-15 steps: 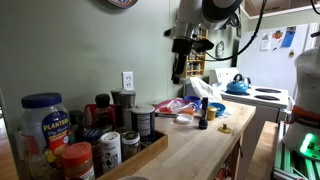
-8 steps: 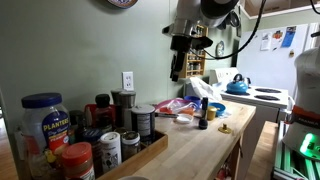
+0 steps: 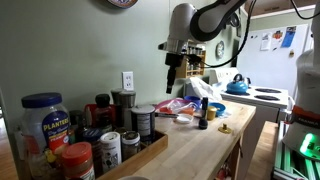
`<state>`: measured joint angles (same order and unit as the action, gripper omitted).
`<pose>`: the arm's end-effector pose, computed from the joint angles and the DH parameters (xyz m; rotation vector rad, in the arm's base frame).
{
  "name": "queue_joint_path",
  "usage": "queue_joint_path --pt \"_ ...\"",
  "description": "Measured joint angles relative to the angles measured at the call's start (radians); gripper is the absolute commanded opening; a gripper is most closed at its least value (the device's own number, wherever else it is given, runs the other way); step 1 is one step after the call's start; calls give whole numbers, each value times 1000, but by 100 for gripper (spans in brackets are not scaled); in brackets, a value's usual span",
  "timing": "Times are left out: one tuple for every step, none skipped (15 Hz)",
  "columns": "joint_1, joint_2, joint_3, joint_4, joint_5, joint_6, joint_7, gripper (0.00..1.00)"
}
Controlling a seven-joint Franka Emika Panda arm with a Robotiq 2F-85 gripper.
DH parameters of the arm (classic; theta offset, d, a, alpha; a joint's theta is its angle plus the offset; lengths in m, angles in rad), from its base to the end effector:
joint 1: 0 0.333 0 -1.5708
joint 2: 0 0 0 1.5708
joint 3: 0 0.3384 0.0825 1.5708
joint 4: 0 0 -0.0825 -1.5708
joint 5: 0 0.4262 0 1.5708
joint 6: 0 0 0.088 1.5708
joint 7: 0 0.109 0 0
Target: Put the marker on top of the clear bowl then move the bowl forwards.
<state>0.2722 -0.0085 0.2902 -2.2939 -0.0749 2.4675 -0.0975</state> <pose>0.4753 0.2997 0.3636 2.9198 1.0897 0.2957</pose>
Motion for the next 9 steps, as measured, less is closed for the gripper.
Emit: queue_joint_path --pt "-3 28 -4 7 -26 18 20 100" --pt "-5 54 -8 13 -50 33 38 100" --pt "-5 77 -12 17 -70 50 52 100" --pt "-5 98 -17 17 -87 67 65 100" --pt "-5 117 -21 17 -103 83 79 100" --pt "-5 134 -24 17 -115 99 89 100" --pt "-5 150 -28 18 -127 114 100 100" --pt "-4 164 -33 17 -141 131 114 100" --pt "-3 177 -38 17 -155 146 129 100"
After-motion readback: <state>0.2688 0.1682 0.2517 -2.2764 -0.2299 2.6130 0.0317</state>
